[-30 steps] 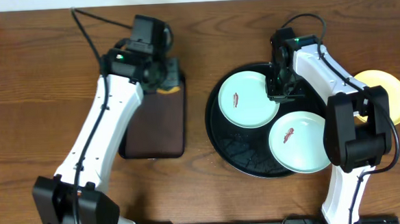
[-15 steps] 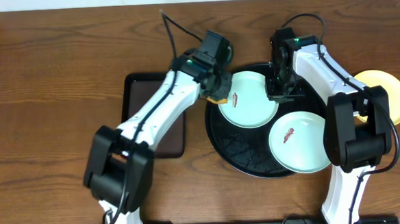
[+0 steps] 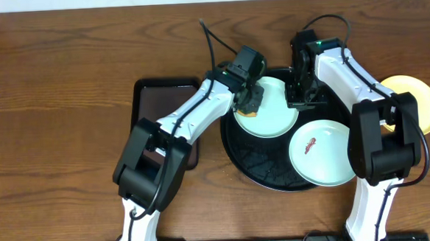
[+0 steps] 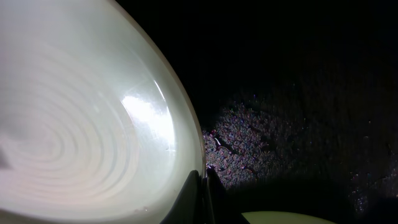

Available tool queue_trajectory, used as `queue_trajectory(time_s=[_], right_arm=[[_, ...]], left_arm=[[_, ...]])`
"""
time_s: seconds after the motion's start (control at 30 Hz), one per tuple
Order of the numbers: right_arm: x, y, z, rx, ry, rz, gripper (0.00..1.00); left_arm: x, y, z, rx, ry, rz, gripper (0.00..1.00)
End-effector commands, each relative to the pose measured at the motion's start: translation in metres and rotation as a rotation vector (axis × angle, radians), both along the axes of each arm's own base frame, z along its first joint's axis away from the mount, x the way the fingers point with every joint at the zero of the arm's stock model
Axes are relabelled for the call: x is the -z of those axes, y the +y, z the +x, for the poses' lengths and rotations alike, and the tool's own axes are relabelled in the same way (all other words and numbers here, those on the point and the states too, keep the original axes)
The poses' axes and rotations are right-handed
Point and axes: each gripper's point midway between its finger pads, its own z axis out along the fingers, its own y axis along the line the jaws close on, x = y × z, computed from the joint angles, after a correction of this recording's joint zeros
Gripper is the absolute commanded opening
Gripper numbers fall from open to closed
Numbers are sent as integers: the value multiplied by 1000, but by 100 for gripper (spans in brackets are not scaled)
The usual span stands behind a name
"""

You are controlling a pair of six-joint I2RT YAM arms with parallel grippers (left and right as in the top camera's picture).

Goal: Clean dirty plates on tray and stack at the side
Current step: 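Scrub the pale green plate with the sponge while right gripper holds it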

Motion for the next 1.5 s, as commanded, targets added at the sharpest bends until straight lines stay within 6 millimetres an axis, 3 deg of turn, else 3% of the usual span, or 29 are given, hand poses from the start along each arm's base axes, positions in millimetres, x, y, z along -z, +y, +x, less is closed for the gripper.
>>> queue_trajectory(time_s=[0.0,0.4,1.13,1.33,1.47], right_arm=[[4,-1,-2,13,14,9,2],[4,0,0,11,4,11,1],[5,0,0,11,4,11,1],[7,0,0,10,2,11,16],[10,0,0,10,-3,12,11]], left_arm=[[-5,-4,5,10,-23,-16,7],[2,7,10,-20,-53,42,8],[41,12,-2,-16,-76,32,7],[42,12,-3,-14,-71,36,7],[42,12,-3,-14,-70,36,7]])
